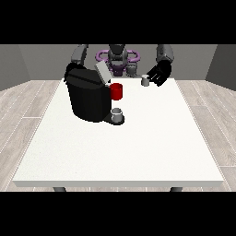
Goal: Insert the coffee pod into the coffee machine and close the lid
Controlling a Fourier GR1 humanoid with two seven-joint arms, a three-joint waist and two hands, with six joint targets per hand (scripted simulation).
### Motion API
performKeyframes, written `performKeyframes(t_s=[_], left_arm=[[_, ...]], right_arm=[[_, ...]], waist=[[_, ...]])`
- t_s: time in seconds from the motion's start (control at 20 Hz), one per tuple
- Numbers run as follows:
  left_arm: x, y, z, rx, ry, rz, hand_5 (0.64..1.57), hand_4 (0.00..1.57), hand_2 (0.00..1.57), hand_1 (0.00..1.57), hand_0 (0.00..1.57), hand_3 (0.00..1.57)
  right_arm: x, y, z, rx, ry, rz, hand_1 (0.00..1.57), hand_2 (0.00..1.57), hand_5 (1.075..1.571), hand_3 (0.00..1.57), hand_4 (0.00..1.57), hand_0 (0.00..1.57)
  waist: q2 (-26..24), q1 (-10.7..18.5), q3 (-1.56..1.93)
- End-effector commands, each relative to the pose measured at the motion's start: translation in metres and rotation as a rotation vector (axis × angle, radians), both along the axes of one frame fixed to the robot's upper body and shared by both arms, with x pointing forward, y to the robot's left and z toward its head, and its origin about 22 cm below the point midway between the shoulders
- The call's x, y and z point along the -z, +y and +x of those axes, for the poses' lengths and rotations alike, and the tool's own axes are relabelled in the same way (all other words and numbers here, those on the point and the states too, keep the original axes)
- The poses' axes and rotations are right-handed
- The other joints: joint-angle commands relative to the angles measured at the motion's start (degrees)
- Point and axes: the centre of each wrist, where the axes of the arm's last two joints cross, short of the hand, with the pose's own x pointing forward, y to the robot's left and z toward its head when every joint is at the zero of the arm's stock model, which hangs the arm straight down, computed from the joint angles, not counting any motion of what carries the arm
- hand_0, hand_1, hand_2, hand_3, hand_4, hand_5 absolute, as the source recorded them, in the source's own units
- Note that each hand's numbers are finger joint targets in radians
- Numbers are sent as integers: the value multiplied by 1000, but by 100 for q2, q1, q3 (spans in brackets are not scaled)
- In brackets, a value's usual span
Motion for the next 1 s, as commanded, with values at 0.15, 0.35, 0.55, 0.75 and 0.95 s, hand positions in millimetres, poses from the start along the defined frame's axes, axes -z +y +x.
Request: performKeyframes(t_s=[0.15,0.35,0.55,0.75,0.95], left_arm=[[-38,-13,15,-11,-40,-13,1571,548,1342,1272,1272,1293],[-63,-8,20,-32,-133,-3,1571,536,1327,1256,1256,1277],[-99,-9,31,-78,-104,-50,1571,515,1292,1248,1248,1237],[-86,-25,32,-89,-128,-61,1571,476,1262,1239,1239,1198],[-131,-31,37,-54,-203,-53,1571,516,1319,1264,1264,1251]], right_arm=[[-17,7,9,-52,-52,-11,0,0,1571,0,500,0],[-19,1,8,-57,-76,-27,0,0,1571,0,494,0],[-37,11,15,-79,-83,-31,0,0,1571,0,506,0],[-54,35,17,-63,-95,-9,0,0,1571,0,502,0],[-58,12,27,-35,-141,-45,0,0,1571,0,520,0]], waist=[[130,-299,-1],[332,-415,0],[365,-730,-1],[347,-753,-2],[675,-813,0]])
